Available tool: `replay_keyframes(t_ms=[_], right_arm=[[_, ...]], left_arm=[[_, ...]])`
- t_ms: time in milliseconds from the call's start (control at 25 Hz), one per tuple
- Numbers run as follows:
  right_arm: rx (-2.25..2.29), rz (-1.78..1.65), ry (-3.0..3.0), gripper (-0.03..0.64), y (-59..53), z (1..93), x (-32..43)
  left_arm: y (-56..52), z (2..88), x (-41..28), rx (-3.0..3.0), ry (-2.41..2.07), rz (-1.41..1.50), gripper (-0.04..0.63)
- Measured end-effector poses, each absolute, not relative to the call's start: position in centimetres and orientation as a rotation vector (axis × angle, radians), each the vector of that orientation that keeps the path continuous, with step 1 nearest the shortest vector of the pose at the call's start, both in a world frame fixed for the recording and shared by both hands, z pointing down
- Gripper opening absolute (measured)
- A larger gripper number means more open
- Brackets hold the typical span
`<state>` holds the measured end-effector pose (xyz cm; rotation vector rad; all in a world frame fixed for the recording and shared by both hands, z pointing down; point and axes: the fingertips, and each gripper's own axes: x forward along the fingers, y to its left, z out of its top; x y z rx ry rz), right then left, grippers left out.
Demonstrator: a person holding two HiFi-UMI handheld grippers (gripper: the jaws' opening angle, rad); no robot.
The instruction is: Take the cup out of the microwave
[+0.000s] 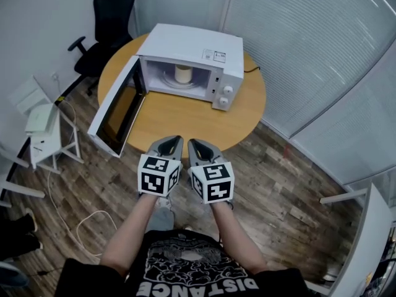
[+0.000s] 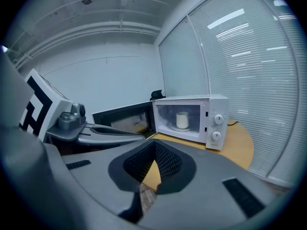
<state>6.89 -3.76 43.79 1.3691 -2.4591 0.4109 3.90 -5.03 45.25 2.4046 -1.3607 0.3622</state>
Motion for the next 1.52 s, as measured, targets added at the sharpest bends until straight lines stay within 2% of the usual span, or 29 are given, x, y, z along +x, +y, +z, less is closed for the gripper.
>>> replay_keyframes(t_ms=[720,1520], right_arm=[[1.527,0.378,-2.33,0.015,-16.3,43.4,2.5],[1.586,0.389,-2.283,0.015,-21.1,44.9,3.3]], left_arm=[[-17.9,45.7,-0.4,2.48,-1.17,0.349,0.011],[-23.3,46.8,0.3,2.538,-1.143,0.31,0.011]])
